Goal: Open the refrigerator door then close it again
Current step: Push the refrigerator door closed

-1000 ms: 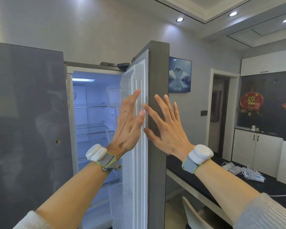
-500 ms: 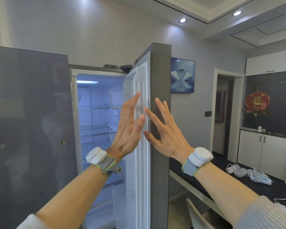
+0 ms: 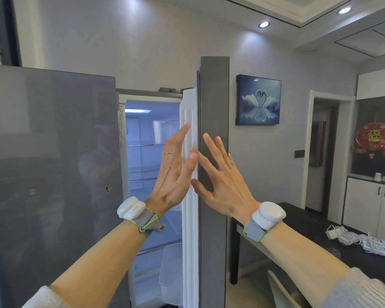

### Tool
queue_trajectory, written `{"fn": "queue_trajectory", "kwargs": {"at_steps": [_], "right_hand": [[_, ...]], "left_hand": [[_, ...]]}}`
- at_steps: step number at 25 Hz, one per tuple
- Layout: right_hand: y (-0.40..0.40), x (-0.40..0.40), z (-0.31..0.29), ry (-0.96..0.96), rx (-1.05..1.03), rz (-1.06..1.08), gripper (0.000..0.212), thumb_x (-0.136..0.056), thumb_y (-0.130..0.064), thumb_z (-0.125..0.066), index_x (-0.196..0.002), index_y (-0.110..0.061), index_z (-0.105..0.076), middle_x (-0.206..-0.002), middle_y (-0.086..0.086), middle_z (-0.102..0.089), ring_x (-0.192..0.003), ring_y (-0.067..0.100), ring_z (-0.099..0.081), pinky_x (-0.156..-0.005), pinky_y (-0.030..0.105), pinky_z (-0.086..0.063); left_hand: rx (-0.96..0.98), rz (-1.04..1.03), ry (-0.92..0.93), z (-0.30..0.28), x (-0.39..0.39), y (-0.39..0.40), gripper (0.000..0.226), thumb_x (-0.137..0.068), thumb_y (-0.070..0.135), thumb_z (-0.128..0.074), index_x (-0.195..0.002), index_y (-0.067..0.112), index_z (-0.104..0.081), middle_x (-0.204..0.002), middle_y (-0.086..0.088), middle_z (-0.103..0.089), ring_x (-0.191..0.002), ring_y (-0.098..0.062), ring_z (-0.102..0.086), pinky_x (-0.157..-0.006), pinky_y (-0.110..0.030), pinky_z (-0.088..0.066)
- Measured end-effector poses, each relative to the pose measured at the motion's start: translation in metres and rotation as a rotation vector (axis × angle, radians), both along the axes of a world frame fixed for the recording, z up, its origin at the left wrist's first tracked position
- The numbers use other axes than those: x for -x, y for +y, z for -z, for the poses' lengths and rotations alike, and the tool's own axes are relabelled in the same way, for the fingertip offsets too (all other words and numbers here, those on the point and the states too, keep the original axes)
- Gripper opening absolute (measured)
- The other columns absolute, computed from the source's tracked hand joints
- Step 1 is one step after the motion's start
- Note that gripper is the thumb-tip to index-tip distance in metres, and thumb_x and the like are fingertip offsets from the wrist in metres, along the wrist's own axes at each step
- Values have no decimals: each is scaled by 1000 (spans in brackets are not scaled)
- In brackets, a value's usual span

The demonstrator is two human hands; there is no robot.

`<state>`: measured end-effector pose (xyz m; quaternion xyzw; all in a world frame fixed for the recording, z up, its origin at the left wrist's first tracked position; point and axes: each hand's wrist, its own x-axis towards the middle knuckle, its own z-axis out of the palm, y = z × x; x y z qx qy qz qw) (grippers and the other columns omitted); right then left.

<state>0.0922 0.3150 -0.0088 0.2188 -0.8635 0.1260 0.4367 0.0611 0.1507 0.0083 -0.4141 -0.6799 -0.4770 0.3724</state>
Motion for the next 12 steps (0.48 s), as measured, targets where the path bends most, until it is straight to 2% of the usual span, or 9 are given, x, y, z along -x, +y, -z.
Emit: {"fn": "queue_trajectory", "kwargs": {"at_steps": [3,7,12], "right_hand": [[-17,5,2,28,-16,-7,72,-103,-49,-53,-167,-38,-20,-181,-5,5,-165,25,15,-128,69,-16],[-41,9,2,48,-37,-28,71,-102,-47,-55,-166,-36,-26,-180,-5,-1,-166,27,9,-125,70,-21],[-70,13,-2,52,-61,-74,70,-101,-49,-48,-166,-35,-27,-180,-3,-4,-166,28,6,-124,72,-22]], "left_hand": [[-17,-21,-1,0,3,-15,55,-110,50,-35,-162,52,-17,-154,49,-19,-154,-19,-28,-120,-65,-29],[-19,-64,-16,0,5,-36,58,-107,59,-34,-162,51,-18,-152,47,-20,-153,-19,-28,-121,-61,-28],[-8,-112,-13,2,1,-64,62,-106,63,-33,-164,47,-17,-152,50,-18,-154,-15,-28,-122,-61,-28]]}}
